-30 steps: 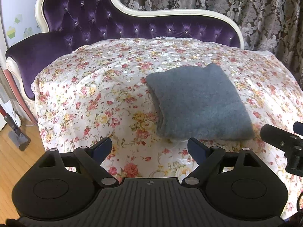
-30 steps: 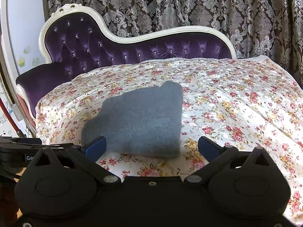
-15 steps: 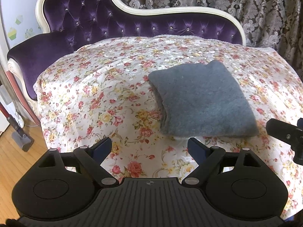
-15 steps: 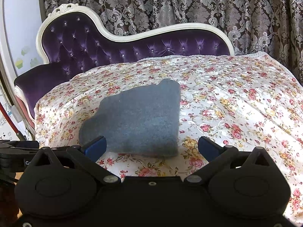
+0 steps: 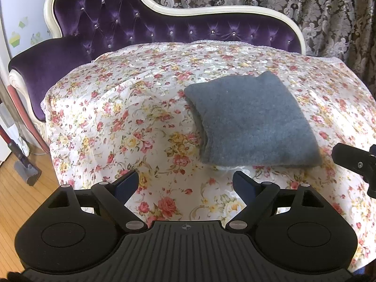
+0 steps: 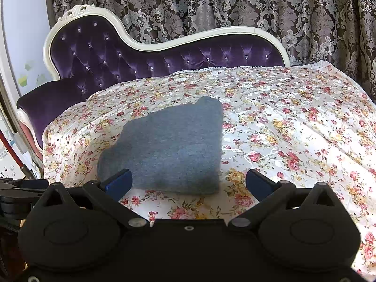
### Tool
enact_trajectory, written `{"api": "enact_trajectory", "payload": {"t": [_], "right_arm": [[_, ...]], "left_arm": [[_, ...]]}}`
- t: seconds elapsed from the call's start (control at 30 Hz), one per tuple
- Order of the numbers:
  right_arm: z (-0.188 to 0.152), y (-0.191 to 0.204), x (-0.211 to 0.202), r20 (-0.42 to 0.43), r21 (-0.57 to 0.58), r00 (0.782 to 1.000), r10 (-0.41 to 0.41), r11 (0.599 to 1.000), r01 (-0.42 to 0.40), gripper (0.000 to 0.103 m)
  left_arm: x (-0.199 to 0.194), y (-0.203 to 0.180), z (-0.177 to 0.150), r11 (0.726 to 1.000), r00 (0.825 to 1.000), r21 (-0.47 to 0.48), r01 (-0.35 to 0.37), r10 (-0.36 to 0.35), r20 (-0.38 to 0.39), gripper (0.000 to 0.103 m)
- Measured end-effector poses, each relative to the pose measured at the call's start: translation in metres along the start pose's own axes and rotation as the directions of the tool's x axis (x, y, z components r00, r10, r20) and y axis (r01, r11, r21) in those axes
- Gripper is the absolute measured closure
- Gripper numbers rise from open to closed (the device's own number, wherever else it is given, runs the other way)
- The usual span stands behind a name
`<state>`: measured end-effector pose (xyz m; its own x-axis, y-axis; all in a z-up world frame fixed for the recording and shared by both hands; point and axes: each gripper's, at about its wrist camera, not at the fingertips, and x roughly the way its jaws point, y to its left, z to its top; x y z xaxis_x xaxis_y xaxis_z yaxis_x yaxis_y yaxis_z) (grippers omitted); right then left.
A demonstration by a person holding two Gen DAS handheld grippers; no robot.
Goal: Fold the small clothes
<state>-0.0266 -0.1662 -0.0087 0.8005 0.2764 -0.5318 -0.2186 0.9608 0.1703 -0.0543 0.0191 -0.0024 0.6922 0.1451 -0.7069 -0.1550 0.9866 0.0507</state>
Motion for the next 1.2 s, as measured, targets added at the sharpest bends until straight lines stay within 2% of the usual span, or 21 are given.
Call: {"api": "enact_trajectory", "payload": {"t": [1.2], "right_arm": [[-0.0016, -0.0024, 0.0072, -0.027, 0.026, 0.999, 0.025, 0.999, -0.025, 0.001]], "left_arm": [[0.0045, -0.0036, -0.0015, 1.000, 1.000, 0.000, 0.018, -0.018, -0.025, 0.016]]}}
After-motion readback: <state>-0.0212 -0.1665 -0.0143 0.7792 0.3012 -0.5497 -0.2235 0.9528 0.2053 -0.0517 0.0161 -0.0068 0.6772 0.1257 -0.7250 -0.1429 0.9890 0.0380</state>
